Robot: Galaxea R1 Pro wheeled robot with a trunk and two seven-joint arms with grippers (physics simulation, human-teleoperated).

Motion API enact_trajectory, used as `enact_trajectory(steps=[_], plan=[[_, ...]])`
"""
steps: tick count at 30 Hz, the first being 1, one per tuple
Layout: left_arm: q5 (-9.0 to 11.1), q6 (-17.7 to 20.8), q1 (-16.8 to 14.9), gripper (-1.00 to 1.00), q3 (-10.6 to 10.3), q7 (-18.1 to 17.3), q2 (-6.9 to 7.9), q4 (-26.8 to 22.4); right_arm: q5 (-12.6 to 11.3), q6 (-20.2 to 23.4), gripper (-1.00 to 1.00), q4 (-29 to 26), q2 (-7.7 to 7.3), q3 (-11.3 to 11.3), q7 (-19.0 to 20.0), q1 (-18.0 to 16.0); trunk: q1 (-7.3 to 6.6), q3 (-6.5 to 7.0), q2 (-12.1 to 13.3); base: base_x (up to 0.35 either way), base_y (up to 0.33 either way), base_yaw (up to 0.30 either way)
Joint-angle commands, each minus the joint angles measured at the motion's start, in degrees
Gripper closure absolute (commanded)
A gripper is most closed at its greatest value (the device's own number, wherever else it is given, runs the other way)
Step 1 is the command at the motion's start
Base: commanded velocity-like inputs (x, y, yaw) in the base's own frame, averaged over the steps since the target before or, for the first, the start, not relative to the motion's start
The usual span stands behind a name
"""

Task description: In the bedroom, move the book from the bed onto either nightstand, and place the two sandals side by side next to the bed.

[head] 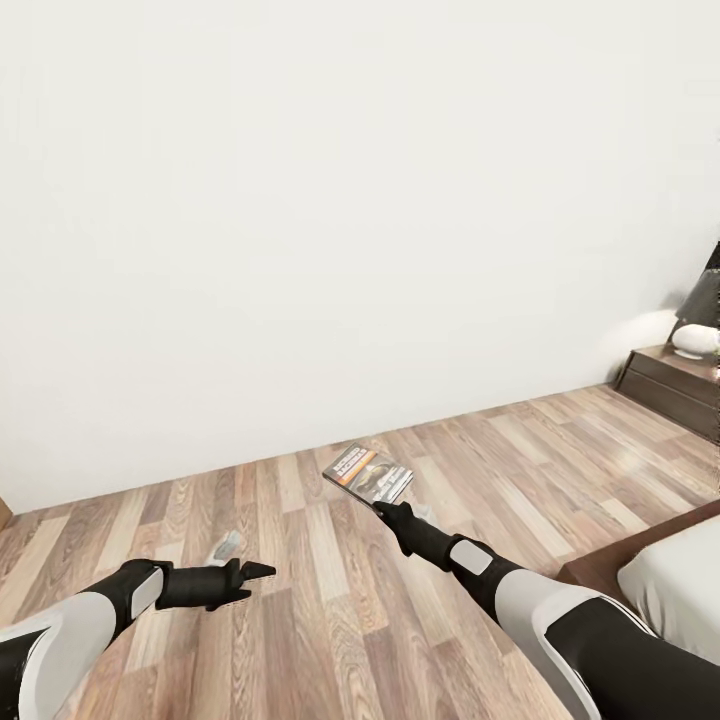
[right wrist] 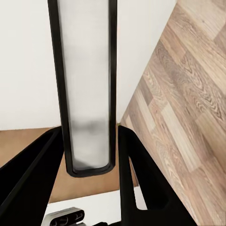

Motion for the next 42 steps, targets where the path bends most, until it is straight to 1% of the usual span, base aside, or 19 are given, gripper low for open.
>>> enact_trajectory(steps=[1,10,15,34,42], plan=[[-0.37,0.46,-0.01,-1.00,0.44,-0.16,0.01,-0.05,-0.77,0.39,1.00,0.10,0.03,0.16,0.17,-0.08,0.02,-0.05,-0.03,0.256,0.169,-0.144],[-0.33,0.46,-0.01,-1.00,0.44,-0.33,0.02,-0.05,-0.77,0.39,1.00,0.10,0.06,0.22,0.17,-0.08,0.02,-0.05,-0.03,0.250,0.162,-0.145],[-0.32,0.46,-0.01,-1.00,0.44,-0.49,0.03,-0.08,-0.77,0.39,1.00,0.10,0.06,0.23,0.17,-0.08,0.02,-0.05,-0.03,0.152,0.090,-0.145],[-0.34,0.46,-0.01,-1.00,0.44,-0.69,0.10,-0.08,-0.77,0.39,1.00,0.10,0.05,0.20,0.17,-0.08,0.02,-0.05,-0.03,0.016,0.009,-0.146],[-0.39,0.46,-0.01,-1.00,0.44,-0.76,0.42,-0.07,-0.83,0.39,1.00,0.10,0.05,0.22,0.17,-0.08,0.02,-0.05,-0.03,0.000,0.000,-0.157]])
